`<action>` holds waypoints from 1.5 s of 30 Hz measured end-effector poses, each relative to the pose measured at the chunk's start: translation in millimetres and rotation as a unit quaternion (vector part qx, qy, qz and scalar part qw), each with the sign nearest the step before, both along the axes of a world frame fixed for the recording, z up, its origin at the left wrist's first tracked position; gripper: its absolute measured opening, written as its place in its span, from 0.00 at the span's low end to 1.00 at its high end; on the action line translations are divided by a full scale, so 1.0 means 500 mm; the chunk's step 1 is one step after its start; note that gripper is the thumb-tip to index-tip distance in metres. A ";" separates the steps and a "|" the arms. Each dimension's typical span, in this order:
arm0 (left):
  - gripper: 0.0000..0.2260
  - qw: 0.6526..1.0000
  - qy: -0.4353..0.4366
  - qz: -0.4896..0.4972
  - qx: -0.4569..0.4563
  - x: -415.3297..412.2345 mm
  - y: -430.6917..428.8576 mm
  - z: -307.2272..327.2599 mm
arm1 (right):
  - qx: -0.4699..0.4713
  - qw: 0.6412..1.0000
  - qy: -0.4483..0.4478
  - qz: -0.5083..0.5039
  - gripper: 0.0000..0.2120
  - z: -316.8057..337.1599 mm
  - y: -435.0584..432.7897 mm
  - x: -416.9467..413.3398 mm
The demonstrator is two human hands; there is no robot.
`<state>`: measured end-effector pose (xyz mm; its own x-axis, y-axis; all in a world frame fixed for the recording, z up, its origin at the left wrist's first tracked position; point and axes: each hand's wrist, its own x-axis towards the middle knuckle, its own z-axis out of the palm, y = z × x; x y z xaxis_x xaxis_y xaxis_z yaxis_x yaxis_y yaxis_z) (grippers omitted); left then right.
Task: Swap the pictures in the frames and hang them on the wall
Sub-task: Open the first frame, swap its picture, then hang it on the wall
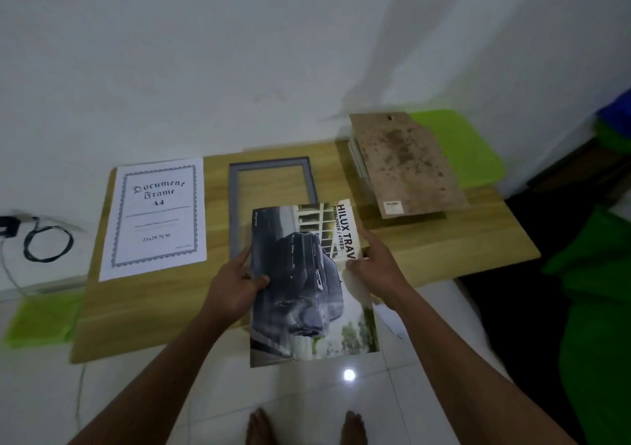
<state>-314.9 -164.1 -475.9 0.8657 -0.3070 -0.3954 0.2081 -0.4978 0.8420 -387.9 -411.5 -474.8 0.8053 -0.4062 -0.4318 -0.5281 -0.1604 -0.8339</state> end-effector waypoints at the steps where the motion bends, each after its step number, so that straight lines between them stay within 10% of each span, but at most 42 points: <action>1: 0.33 1.000 -0.003 -0.002 0.015 -0.010 -0.017 -0.014 | -0.001 1.000 0.017 -0.007 0.29 -0.014 -0.014 -0.011; 22: 0.22 0.970 -0.162 -0.081 0.163 -0.092 -0.354 -0.155 | -0.311 0.946 0.079 0.042 0.22 -0.150 -0.289 -0.086; 31: 0.23 0.862 -0.315 -0.242 0.315 -0.114 -0.395 -0.169 | -0.422 0.878 0.053 0.218 0.26 -0.168 -0.307 -0.095; 45: 0.24 0.903 -0.268 -0.203 0.269 -0.106 -0.377 -0.134 | -0.389 0.892 0.037 0.228 0.25 -0.116 -0.291 -0.071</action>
